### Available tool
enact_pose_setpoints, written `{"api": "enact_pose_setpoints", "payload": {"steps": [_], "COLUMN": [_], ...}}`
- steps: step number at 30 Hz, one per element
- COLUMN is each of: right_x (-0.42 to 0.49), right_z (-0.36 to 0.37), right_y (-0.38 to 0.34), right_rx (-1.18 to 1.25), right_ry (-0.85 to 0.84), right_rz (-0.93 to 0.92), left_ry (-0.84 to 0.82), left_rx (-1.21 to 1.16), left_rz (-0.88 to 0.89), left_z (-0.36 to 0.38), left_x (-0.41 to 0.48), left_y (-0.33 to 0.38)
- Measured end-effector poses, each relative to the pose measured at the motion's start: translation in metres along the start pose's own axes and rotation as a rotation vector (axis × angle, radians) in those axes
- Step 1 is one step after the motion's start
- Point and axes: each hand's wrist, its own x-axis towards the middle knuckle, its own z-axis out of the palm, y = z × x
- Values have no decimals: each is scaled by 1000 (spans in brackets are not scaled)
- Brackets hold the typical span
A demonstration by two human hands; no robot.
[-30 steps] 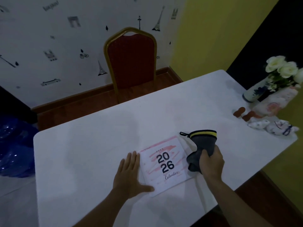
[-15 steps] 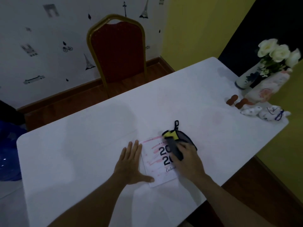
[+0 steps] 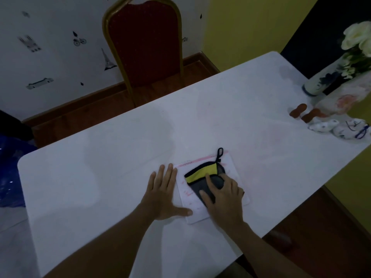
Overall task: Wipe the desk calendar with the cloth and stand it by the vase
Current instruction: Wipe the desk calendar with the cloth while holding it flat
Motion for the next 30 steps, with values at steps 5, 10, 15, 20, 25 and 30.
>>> {"api": "enact_pose_setpoints", "payload": {"steps": [5,10,15,20,25,30], "right_x": [19,43,11,53,8,36], "right_z": [-10,-2,3,-5,13,2], "right_y": [33,-11,2,19,-28,12], "right_rx": [-13,63,50,52,36,19], "right_ry": [88,137,104,168,122,172], "right_rz": [37,265,-141,390,-24,71], "left_ry": [-18,-22,-19,-12,-40,-15], "left_rx": [-29,-28,-31,-35,-53,-42], "left_rz": [1,2,0,6,11,10], "left_z": [-1,-2,-1,-1,-4,-1], "left_x": [1,1,1,2,3,3], "left_y": [0,0,1,0,-2,-2]}}
